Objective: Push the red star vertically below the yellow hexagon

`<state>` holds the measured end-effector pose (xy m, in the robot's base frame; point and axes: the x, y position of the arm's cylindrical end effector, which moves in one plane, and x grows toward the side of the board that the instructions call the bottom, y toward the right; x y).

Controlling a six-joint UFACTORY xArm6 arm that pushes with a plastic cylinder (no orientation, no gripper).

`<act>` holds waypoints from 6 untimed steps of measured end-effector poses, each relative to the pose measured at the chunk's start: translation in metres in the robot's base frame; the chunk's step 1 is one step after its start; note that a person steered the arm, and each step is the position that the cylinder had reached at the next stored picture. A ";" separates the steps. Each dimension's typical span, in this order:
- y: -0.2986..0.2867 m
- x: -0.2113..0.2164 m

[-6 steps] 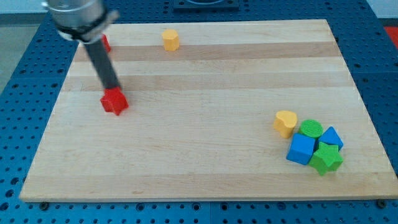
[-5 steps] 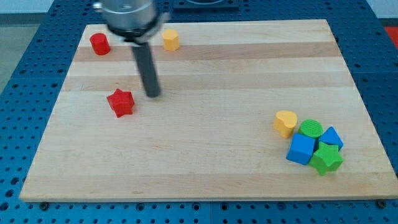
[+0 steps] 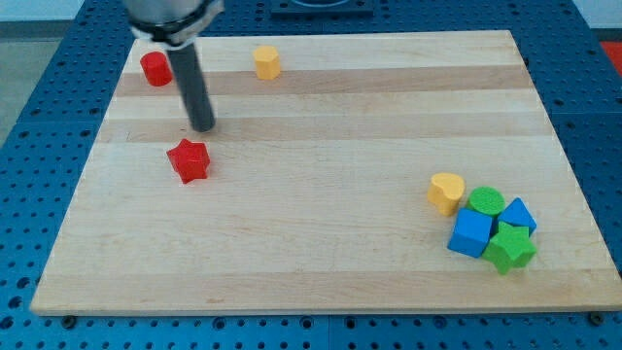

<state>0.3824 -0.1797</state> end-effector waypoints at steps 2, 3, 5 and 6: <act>-0.010 0.001; -0.033 0.018; 0.006 0.059; 0.037 0.073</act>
